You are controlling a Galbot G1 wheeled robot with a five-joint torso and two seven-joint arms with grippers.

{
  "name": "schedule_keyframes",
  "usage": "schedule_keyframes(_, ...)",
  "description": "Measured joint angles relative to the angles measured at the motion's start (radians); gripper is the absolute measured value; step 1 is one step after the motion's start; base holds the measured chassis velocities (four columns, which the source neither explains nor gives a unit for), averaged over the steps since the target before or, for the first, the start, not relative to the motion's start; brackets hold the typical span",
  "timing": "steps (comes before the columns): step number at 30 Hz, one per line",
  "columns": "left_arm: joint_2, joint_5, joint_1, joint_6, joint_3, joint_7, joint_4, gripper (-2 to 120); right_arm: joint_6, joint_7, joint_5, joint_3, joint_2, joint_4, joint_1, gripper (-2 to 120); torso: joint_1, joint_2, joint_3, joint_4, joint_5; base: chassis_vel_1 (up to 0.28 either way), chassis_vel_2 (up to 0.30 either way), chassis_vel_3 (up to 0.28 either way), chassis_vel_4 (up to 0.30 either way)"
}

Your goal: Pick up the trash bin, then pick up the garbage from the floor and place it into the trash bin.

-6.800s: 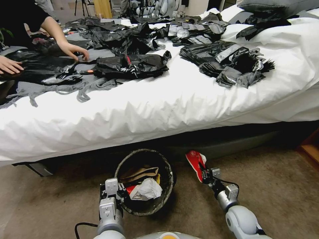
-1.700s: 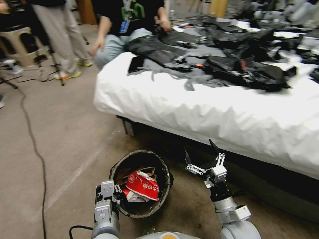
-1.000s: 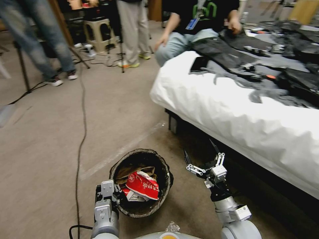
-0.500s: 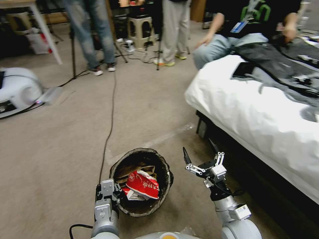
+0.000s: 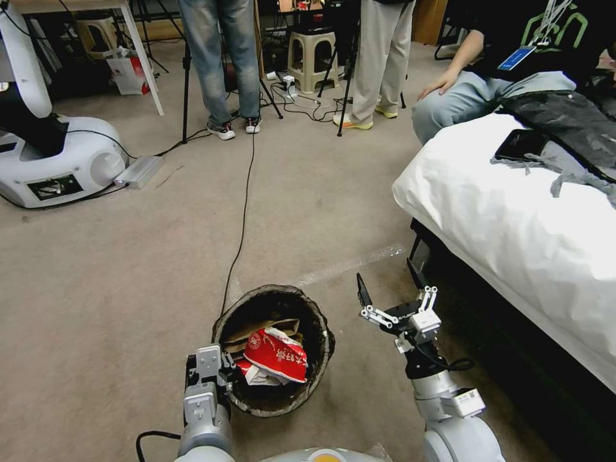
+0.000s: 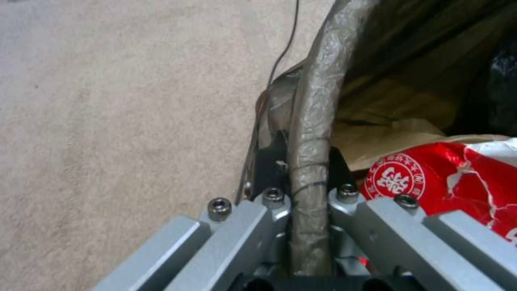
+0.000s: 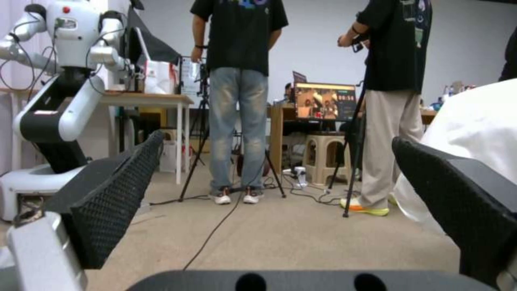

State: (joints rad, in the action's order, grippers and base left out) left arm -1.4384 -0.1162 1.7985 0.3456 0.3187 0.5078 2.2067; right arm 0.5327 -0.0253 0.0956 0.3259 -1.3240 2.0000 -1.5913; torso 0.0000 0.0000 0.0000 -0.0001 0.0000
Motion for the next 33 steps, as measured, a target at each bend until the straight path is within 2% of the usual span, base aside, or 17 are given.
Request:
schedule_keyframes(17,0.002,-0.043,-0.014,0.011,0.003,0.014,-0.003,0,0.005,-0.017,0.005,-0.002,0.0,-0.009,0.004,100,0.0,0.0,0.0,0.0001,0.0,0.0,0.0,0.0,0.0)
schedule_keyframes(19,0.004,-0.109,-0.025,0.047,0.001,0.034,-0.002,0,0.007,-0.02,0.005,-0.001,0.0,-0.01,0.003,100,0.0,0.0,0.0,0.0002,-0.0001,0.0,0.0,0.0,0.0)
schedule_keyframes(20,0.004,-0.109,-0.025,0.047,0.001,0.034,-0.002,0,0.007,-0.02,0.005,-0.001,0.0,-0.01,0.003,100,0.0,0.0,0.0,0.0002,-0.0001,0.0,0.0,0.0,0.0)
schedule_keyframes(22,0.012,-0.195,-0.046,0.12,0.006,0.06,0.008,0,0.012,-0.027,0.005,-0.001,0.0,-0.009,0.0,100,0.0,0.0,0.0,0.0001,0.0001,0.0,0.0,0.0,0.0)
schedule_keyframes(23,0.012,-0.195,-0.046,0.12,0.006,0.06,0.008,0,0.012,-0.027,0.005,-0.001,0.0,-0.009,0.0,100,0.0,0.0,0.0,0.0001,0.0001,0.0,0.0,0.0,0.0)
schedule_keyframes(25,0.021,-0.289,-0.071,0.2,0.013,0.077,0.024,0,0.017,-0.033,0.003,0.001,0.0,-0.011,-0.004,100,0.0,0.0,0.0,0.0002,0.0,0.0,0.0,0.0,0.0)
schedule_keyframes(26,0.021,-0.289,-0.071,0.2,0.013,0.077,0.024,0,0.017,-0.033,0.003,0.001,0.0,-0.011,-0.004,100,0.0,0.0,0.0,0.0002,0.0,0.0,0.0,0.0,0.0)
schedule_keyframes(28,0.036,-0.389,-0.109,0.286,0.029,0.087,0.031,0,0.024,-0.041,-0.001,0.002,0.001,-0.013,-0.009,100,0.0,0.0,0.0,0.0,0.0,0.0,0.0,0.0,0.0)
schedule_keyframes(33,0.058,-0.471,-0.15,0.355,0.043,0.086,0.026,0,0.028,-0.044,-0.009,0.002,0.0,-0.012,-0.014,100,0.0,0.0,0.0,0.0,0.0,0.0,0.0,0.0,0.0)
